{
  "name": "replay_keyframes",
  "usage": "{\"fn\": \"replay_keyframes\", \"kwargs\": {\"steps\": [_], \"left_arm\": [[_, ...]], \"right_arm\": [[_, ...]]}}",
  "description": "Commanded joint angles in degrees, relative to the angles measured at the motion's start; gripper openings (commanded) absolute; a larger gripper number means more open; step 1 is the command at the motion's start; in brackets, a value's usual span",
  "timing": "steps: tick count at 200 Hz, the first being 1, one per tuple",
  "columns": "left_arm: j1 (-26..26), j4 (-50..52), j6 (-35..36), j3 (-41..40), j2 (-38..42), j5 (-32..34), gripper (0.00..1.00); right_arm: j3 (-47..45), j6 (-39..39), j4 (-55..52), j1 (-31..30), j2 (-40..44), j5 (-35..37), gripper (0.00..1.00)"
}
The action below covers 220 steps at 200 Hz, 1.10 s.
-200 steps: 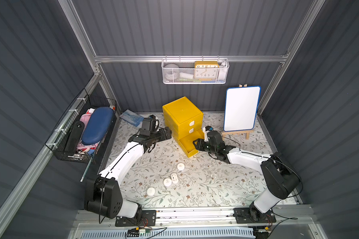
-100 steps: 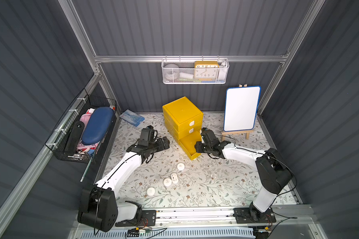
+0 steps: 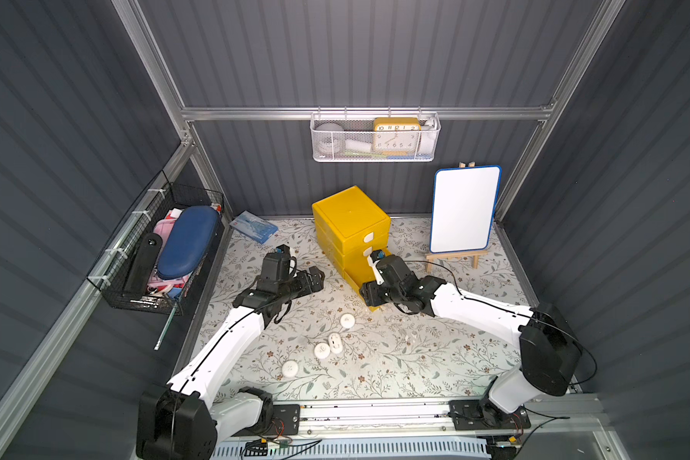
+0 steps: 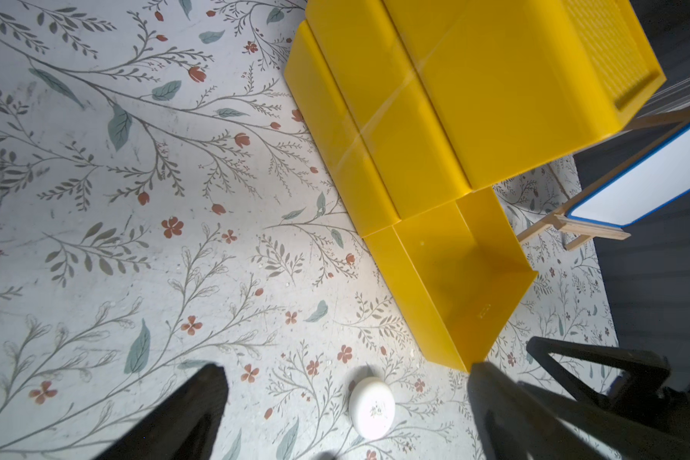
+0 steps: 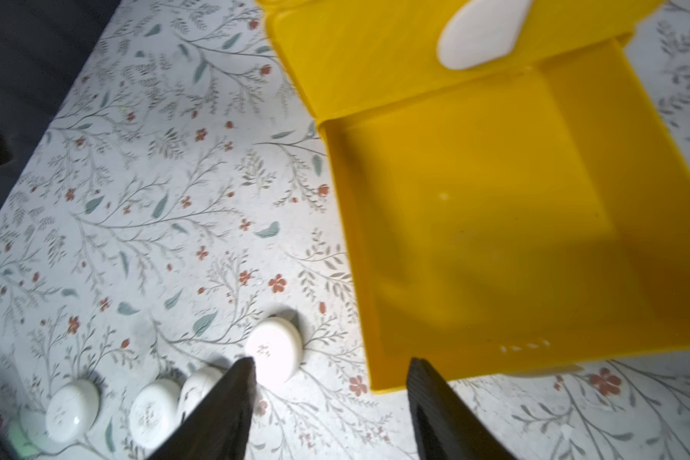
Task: Put the bluetooth earphones in the drawer according to color
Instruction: Pick up the Bluetooth earphone from the center of the board.
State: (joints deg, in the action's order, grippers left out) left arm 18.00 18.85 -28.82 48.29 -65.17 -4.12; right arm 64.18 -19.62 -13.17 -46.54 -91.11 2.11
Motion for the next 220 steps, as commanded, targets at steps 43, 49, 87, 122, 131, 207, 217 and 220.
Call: {"fn": "replay_keyframes", "kwargs": {"steps": [43, 49, 87, 122, 131, 207, 217, 220], "left_arm": [[-0.1, 7.1, -6.6, -7.4, 9.9, 1.2, 0.99], [-0.1, 7.2, -7.0, -8.5, 11.0, 1.3, 0.99], [-0.1, 8.8, -10.2, -13.7, 15.3, 1.6, 0.99], [-0.1, 11.0, -12.5, -15.1, 17.7, 3.2, 0.99], [-0.1, 11.1, -12.8, -15.2, 18.4, 3.4, 0.99], [-0.1, 10.7, -13.7, -15.9, 18.2, 4.1, 0.99], [-0.1, 10.6, -13.7, -15.9, 18.0, 4.2, 0.99], [-0.1, 10.6, -13.7, -15.9, 17.9, 4.2, 0.99]], "right_arm": [[1.5, 1.8, -4.0, -6.0, -4.6, -2.6, 0.73], [1.9, 1.8, -4.3, -6.3, -5.6, -2.8, 0.74], [6.2, 2.0, -6.8, -6.9, -12.1, -3.3, 0.77], [11.0, 2.0, -9.9, -7.2, -17.9, -3.0, 0.77], [12.3, 2.0, -10.9, -7.3, -19.3, -2.7, 0.77], [16.4, 2.7, -15.5, -8.2, -25.1, -1.3, 0.73], [16.7, 2.7, -15.7, -8.3, -25.7, -1.2, 0.72], [16.9, 2.8, -15.7, -8.3, -25.8, -1.1, 0.72]]}}
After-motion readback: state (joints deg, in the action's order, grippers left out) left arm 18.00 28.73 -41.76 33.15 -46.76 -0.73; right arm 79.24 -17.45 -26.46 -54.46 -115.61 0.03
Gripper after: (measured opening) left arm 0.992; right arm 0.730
